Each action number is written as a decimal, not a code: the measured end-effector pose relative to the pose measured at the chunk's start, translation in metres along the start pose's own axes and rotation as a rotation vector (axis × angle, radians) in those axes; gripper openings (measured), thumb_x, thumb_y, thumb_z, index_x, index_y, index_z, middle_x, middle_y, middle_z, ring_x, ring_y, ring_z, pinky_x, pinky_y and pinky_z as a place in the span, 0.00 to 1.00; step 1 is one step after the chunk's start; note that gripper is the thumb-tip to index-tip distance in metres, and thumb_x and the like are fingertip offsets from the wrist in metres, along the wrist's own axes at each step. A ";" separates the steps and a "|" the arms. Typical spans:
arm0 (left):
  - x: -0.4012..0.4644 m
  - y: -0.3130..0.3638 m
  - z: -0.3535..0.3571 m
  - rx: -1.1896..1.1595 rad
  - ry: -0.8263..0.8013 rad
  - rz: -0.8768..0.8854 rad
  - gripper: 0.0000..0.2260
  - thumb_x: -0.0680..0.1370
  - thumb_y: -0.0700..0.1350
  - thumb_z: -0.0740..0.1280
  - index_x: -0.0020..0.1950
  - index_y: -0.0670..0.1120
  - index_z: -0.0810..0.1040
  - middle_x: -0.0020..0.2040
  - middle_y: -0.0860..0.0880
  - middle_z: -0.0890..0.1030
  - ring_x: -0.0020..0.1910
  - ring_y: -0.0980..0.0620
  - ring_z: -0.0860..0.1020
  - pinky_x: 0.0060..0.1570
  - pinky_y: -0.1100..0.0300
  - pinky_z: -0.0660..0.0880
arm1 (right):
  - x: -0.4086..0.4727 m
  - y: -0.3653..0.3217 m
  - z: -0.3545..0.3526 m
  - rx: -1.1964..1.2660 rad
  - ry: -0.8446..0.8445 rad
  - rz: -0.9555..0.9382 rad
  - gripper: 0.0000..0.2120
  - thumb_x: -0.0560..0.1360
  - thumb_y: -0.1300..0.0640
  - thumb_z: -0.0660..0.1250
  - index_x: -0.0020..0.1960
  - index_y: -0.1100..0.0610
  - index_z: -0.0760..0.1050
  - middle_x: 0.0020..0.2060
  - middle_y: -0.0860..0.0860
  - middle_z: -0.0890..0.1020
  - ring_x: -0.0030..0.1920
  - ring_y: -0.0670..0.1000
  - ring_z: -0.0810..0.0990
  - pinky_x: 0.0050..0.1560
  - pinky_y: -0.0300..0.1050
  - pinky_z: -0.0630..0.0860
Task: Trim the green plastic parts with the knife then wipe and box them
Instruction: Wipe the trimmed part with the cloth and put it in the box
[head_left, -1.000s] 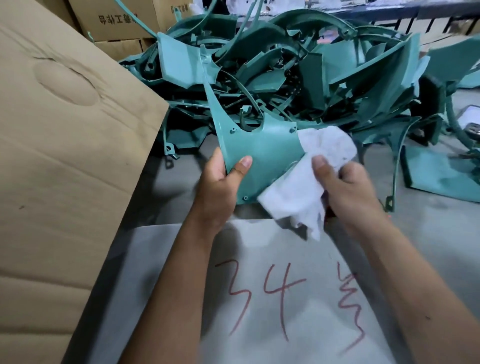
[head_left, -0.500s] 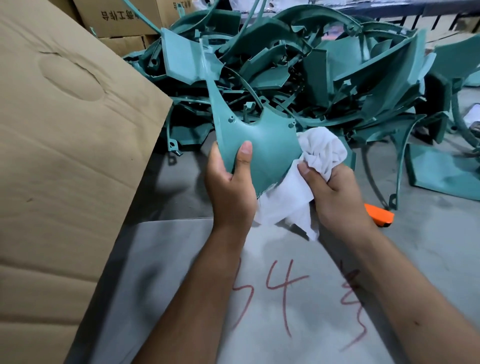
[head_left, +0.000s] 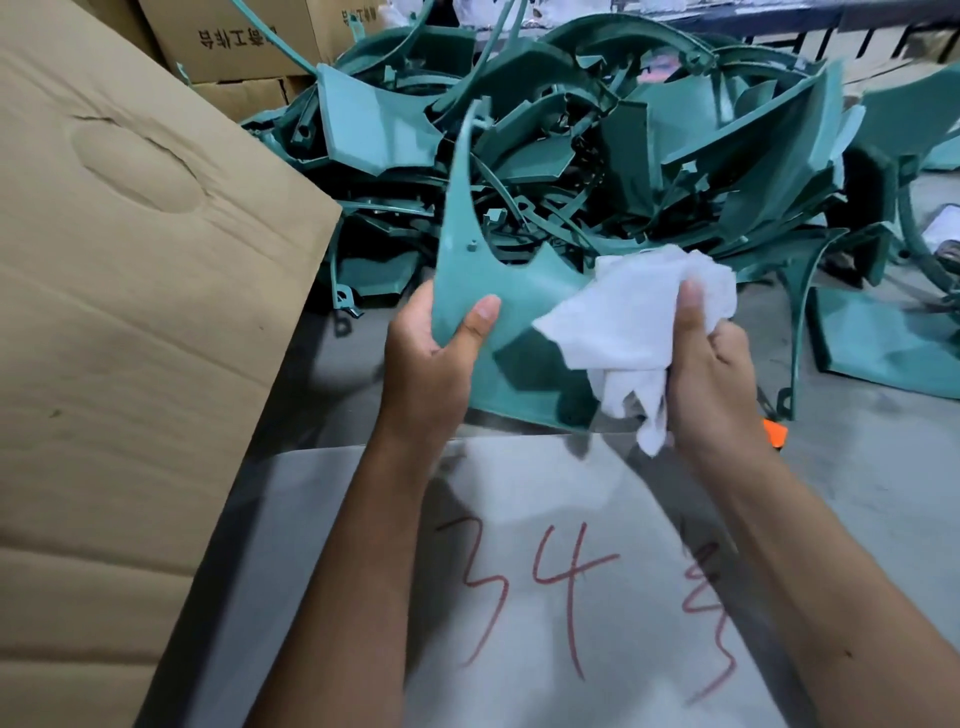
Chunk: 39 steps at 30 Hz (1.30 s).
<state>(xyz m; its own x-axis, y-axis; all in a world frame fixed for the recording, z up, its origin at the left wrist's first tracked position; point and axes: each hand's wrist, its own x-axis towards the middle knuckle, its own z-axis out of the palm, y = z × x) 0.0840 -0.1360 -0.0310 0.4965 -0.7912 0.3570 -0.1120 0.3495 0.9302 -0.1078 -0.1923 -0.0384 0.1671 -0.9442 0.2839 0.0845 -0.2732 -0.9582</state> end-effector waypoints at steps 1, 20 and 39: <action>-0.001 0.001 0.000 0.012 -0.051 -0.003 0.05 0.81 0.41 0.69 0.56 0.48 0.80 0.51 0.50 0.87 0.50 0.50 0.86 0.47 0.56 0.83 | 0.001 -0.001 -0.002 -0.016 -0.051 0.023 0.20 0.75 0.30 0.58 0.32 0.32 0.81 0.26 0.40 0.81 0.26 0.39 0.78 0.25 0.33 0.73; -0.010 -0.003 0.043 -0.686 0.241 -0.442 0.16 0.79 0.46 0.70 0.62 0.38 0.79 0.56 0.39 0.85 0.55 0.41 0.85 0.57 0.43 0.81 | 0.003 -0.003 0.004 0.241 0.025 -0.038 0.06 0.79 0.52 0.72 0.46 0.47 0.88 0.48 0.49 0.89 0.50 0.49 0.88 0.46 0.39 0.82; -0.001 -0.011 0.021 -0.105 0.366 -0.141 0.10 0.84 0.49 0.66 0.45 0.46 0.75 0.40 0.48 0.83 0.40 0.49 0.81 0.43 0.49 0.81 | 0.002 0.005 0.011 0.536 -0.239 0.106 0.22 0.75 0.63 0.59 0.63 0.51 0.82 0.63 0.54 0.84 0.56 0.55 0.81 0.51 0.49 0.78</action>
<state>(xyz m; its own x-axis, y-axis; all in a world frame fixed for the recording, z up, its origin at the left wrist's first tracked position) 0.0667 -0.1502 -0.0399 0.7765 -0.6107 0.1553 0.0583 0.3150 0.9473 -0.0959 -0.1933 -0.0418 0.4127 -0.8767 0.2472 0.5290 0.0098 -0.8486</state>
